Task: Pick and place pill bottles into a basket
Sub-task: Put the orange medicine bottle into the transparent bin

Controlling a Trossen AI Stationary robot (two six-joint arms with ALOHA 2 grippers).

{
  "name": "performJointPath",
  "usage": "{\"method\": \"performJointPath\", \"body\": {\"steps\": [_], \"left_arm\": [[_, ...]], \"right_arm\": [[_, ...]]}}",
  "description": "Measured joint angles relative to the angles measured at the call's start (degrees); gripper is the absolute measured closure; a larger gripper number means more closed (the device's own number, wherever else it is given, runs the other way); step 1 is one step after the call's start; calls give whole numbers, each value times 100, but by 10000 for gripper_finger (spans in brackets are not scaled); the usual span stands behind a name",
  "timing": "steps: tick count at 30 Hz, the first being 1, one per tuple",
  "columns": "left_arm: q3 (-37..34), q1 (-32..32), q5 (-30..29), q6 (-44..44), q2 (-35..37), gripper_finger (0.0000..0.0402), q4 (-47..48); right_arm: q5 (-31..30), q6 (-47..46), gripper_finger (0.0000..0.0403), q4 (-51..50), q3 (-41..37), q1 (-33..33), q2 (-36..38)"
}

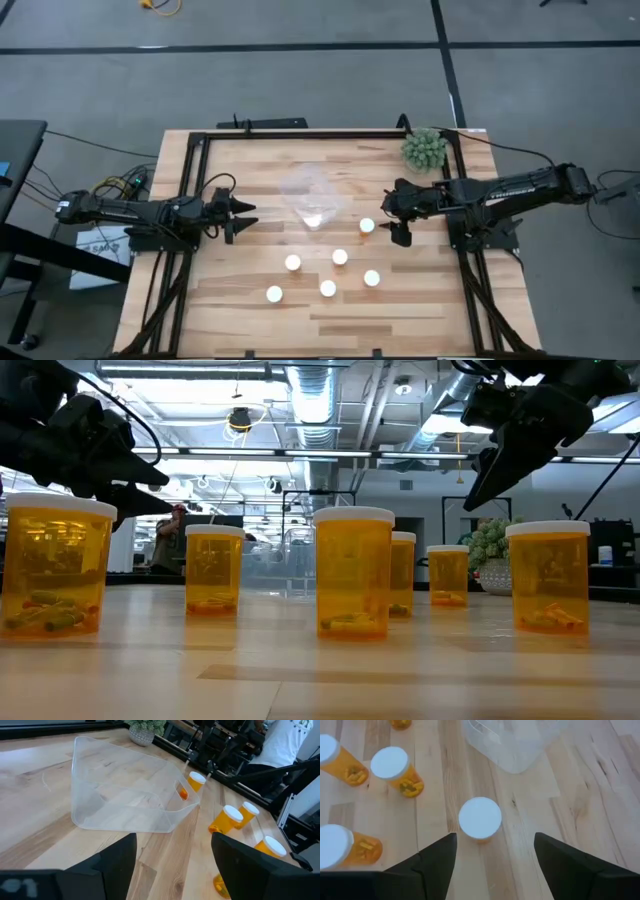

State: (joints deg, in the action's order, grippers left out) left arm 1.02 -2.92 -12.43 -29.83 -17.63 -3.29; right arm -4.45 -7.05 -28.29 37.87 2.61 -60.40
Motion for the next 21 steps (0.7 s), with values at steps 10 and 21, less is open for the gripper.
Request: {"method": "performJointPath", "body": {"steps": [10,21], "left_arm": [[0,0,-39,-228,0,155,-8],[0,-1,-42,-254,0,155,-7]], "right_arm": [[6,-348,142,-67,-10,18,-360],[7,-352,142,23,109,66,-942]]}}
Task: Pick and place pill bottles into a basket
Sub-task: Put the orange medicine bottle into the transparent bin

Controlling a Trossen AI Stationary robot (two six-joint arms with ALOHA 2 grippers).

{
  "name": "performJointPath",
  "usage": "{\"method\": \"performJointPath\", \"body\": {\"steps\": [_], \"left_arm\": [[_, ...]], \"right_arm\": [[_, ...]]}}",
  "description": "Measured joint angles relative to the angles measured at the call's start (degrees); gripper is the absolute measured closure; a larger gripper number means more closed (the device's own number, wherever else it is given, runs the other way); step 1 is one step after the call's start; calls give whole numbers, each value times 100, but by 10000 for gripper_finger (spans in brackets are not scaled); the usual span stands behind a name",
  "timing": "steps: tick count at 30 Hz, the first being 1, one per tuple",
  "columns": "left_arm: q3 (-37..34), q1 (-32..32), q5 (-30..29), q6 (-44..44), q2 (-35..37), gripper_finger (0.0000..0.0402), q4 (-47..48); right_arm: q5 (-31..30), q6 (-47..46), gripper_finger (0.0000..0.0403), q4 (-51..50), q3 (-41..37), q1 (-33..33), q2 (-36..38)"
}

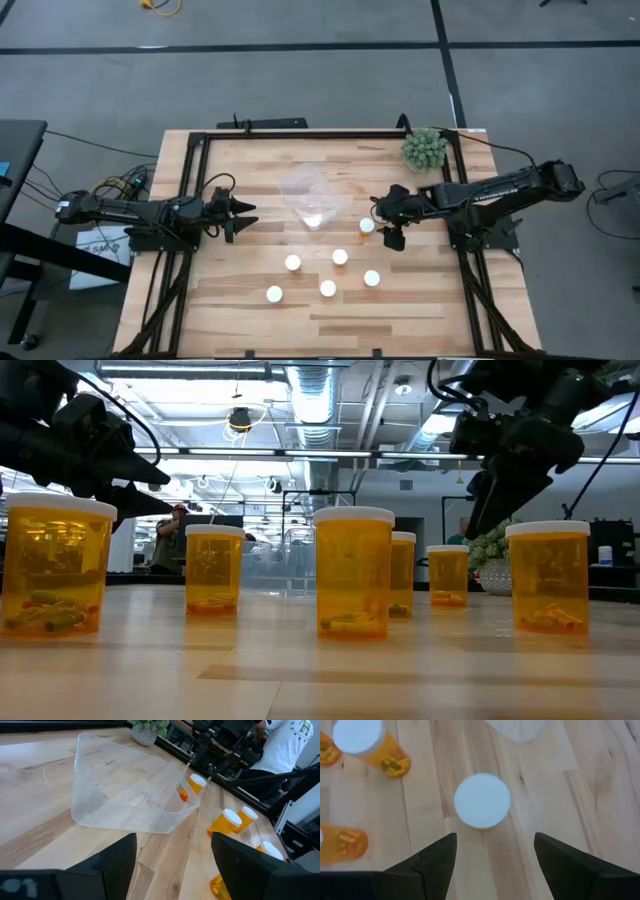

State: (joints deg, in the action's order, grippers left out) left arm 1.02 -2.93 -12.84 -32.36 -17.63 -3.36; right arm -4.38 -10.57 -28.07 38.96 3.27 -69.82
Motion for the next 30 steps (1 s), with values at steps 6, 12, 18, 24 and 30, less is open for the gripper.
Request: {"method": "performJointPath", "body": {"steps": [6,12,18,24,30], "left_arm": [[0,0,-1,-13,0,155,1],[0,1,-2,-19,0,155,1],[0,1,0,-18,0,155,2],[0,-1,-2,-17,0,155,2],[0,-1,0,-26,0,155,6]], "right_arm": [[-2,47,124,-18,91,-47,-81],[-2,55,74,-7,92,-42,-81],[-17,354,39,42,92,13,-81],[-4,459,43,130,94,11,-356],[2,459,52,470,100,50,-893]]}}
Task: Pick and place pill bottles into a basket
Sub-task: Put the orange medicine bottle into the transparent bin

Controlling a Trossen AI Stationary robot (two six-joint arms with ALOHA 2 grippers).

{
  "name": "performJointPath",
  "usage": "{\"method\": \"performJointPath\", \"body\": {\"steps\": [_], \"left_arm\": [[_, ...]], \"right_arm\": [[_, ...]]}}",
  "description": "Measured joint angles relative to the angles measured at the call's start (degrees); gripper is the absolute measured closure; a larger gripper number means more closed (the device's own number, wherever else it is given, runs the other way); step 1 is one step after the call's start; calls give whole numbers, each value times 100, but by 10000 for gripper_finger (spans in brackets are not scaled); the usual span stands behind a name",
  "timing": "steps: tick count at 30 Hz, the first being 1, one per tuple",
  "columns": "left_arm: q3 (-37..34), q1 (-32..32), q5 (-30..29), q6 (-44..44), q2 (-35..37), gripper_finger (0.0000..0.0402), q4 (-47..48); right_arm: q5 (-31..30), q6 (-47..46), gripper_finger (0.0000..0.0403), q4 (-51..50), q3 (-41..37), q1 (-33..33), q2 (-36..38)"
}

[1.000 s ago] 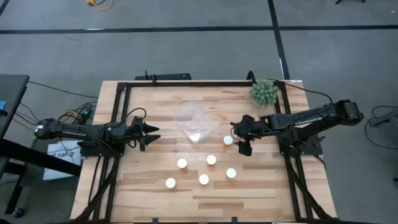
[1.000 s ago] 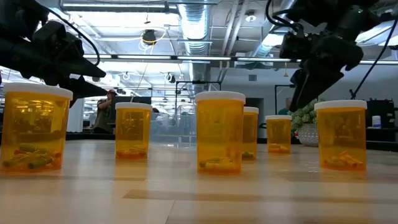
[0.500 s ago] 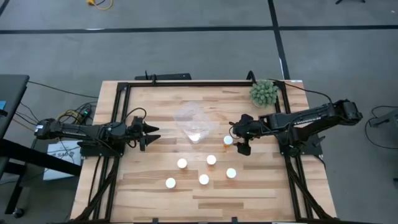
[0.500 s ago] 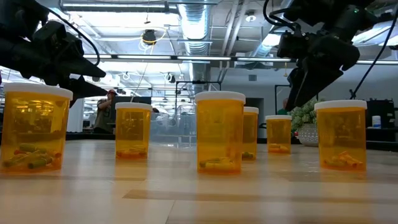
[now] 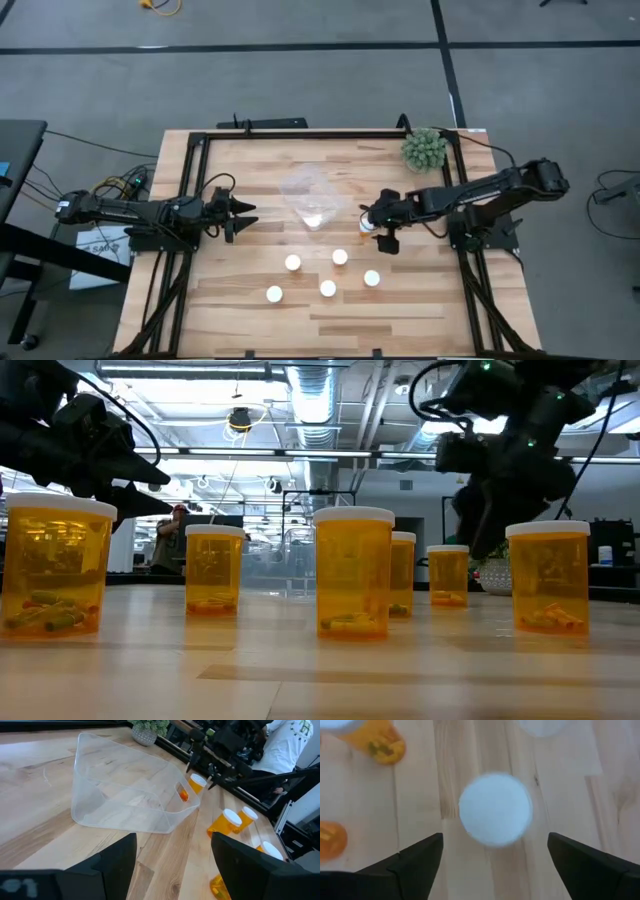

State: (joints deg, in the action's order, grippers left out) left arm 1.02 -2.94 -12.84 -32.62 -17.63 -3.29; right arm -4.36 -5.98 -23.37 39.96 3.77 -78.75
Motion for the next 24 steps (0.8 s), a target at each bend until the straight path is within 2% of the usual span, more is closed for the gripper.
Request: {"method": "performJointPath", "body": {"steps": [24], "left_arm": [[0,1,18,-17,0,155,8]], "right_arm": [[304,603,61,578,-6,-164,-318]]}}
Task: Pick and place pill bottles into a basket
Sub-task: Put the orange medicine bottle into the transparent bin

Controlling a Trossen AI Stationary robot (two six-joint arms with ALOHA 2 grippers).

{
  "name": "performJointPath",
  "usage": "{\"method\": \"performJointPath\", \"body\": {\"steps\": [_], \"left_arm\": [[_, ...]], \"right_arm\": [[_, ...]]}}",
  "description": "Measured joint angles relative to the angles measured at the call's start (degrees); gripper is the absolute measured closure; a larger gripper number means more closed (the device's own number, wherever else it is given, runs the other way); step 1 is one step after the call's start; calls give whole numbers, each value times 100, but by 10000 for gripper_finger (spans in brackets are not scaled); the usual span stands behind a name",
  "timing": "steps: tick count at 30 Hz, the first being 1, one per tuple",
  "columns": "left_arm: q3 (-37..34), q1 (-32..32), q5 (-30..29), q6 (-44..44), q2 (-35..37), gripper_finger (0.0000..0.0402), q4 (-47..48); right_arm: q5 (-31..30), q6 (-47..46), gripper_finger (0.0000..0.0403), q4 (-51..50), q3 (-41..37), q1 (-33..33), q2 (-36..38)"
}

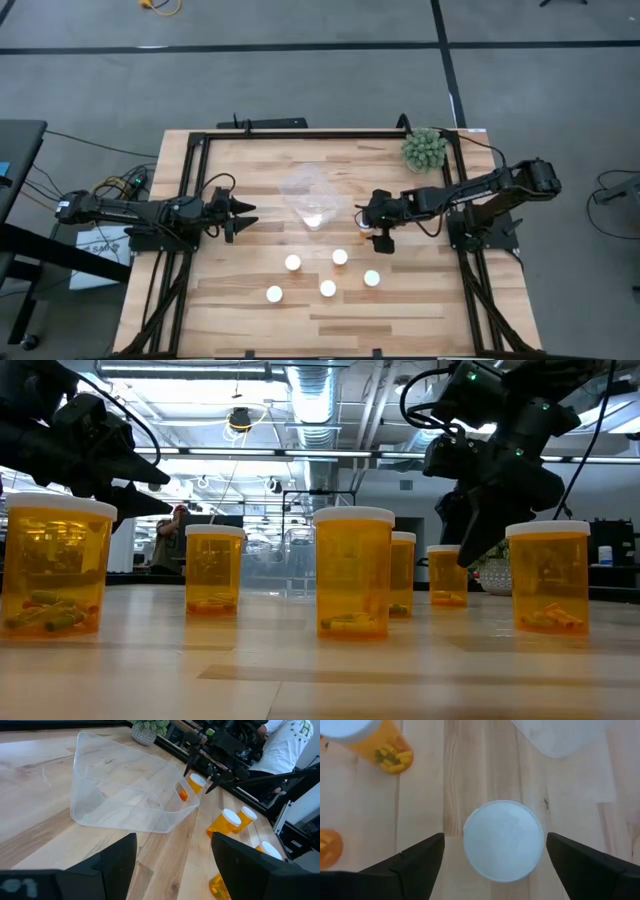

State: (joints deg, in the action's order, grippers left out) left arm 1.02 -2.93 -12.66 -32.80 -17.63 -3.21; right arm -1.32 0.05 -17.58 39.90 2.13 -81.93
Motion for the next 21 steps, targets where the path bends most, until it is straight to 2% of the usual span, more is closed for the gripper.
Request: {"method": "performJointPath", "body": {"steps": [21], "left_arm": [[4,-1,15,-2,0,155,79]], "right_arm": [[-7,48,74,11,0,0,4]]}}
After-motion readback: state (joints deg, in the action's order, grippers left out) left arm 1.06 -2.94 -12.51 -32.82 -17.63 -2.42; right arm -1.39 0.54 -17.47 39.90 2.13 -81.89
